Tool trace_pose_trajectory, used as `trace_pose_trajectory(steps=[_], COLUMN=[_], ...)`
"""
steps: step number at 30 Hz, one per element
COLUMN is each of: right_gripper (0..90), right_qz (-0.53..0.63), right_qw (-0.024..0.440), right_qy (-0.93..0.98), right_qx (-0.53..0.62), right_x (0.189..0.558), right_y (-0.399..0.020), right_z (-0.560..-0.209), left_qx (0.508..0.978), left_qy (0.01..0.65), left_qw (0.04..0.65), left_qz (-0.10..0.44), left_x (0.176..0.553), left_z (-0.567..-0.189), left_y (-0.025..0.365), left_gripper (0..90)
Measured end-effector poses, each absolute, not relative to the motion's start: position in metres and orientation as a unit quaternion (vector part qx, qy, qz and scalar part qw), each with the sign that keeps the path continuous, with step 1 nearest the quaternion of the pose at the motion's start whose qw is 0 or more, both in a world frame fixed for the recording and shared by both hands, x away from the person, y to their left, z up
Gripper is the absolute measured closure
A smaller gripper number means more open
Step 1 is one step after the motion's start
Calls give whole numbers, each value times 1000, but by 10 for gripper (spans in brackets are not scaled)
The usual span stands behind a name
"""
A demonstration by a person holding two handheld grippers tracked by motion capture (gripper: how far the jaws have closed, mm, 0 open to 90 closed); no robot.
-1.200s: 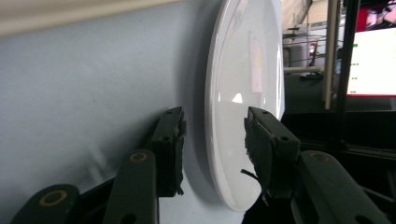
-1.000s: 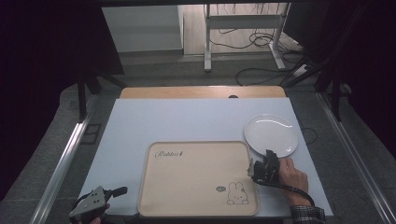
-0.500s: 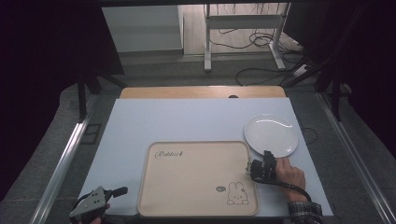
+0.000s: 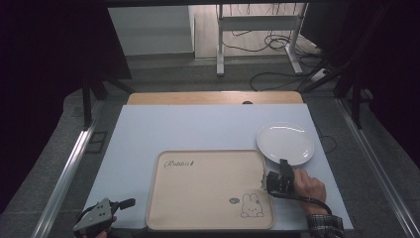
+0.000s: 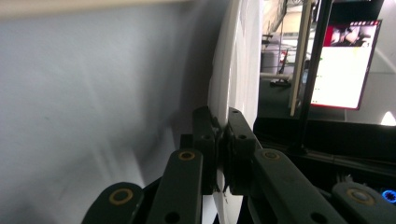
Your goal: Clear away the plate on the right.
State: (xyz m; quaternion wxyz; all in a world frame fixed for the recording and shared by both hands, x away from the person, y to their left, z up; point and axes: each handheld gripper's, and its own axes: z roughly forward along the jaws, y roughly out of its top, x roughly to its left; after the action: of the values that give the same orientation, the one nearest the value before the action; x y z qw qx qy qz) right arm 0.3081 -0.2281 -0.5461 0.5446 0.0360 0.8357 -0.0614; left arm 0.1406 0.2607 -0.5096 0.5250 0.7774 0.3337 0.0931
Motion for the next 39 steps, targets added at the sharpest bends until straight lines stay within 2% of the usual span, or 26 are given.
trace_pose_trajectory(steps=[15, 17, 18, 39], right_gripper=[854, 852, 851, 844], right_qz=[-43, -41, -18, 21], right_qw=[568, 568, 551, 553], right_qy=[821, 821, 834, 833], right_qx=[26, 22, 18, -14], right_x=[292, 289, 291, 266], right_y=[-217, -213, -214, -189], right_z=[-534, -533, -533, -525], left_qx=[776, 776, 776, 777], left_qy=[334, 334, 334, 333], left_qw=[527, 527, 527, 526], left_qz=[94, 94, 94, 95], left_x=[140, 140, 140, 140], left_z=[-510, -510, -510, -510], left_y=[261, 261, 261, 261], left_gripper=[18, 17, 17, 17])
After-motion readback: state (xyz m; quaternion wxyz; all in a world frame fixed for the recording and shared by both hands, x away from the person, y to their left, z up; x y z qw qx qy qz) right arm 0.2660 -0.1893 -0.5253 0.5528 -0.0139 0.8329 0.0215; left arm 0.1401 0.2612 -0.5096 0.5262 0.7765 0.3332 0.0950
